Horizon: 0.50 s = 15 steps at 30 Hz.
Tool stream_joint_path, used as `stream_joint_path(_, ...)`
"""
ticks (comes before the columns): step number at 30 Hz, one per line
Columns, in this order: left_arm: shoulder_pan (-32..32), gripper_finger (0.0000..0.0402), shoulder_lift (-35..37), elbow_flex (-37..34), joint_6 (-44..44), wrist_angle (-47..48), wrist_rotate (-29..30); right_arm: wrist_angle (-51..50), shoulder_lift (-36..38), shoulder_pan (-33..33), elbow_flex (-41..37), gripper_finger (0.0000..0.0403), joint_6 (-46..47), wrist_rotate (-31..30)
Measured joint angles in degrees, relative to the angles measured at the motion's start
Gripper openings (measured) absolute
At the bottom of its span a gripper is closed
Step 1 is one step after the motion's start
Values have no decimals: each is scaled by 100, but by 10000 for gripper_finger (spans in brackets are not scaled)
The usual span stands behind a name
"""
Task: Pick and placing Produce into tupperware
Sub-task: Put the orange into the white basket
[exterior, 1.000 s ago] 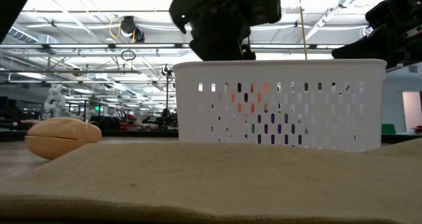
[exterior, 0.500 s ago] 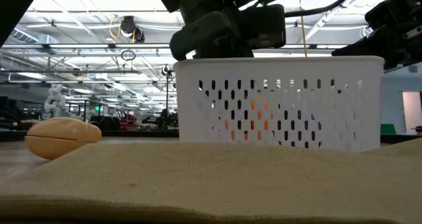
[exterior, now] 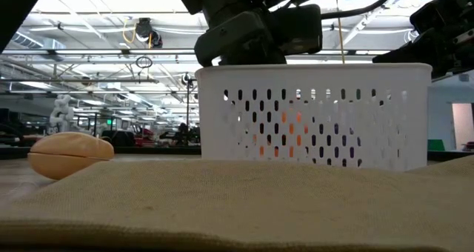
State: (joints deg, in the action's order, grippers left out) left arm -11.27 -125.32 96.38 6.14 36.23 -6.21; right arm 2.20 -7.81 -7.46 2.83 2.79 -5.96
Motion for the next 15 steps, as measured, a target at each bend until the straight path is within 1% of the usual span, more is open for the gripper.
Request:
stream_joint_path(10, -22, 312, 0, 0, 14, 37, 10, -2, 0, 0, 0, 0, 22, 0)
stream_joint_path(15, -47, 321, 15, -1, 64, 54, 22, -2, 0, 0, 2, 0, 22, 0)
